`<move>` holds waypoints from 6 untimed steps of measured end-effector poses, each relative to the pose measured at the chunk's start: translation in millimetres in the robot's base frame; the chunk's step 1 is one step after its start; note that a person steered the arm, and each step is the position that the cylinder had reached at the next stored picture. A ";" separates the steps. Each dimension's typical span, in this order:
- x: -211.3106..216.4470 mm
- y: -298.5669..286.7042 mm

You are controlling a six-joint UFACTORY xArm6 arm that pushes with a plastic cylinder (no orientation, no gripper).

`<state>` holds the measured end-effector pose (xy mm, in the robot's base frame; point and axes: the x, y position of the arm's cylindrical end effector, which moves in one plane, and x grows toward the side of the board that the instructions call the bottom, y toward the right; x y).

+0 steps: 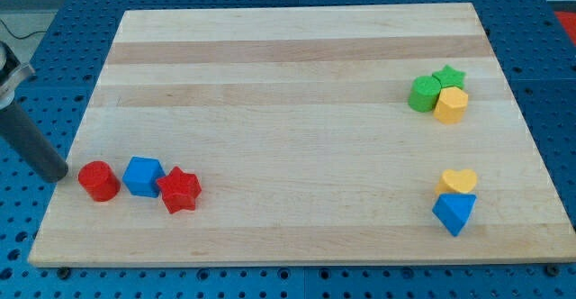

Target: Push the red circle into the blue cube

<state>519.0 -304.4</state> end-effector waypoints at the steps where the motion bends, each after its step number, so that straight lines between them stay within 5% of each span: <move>1: 11.0 1.0; 6: 21.4 111.5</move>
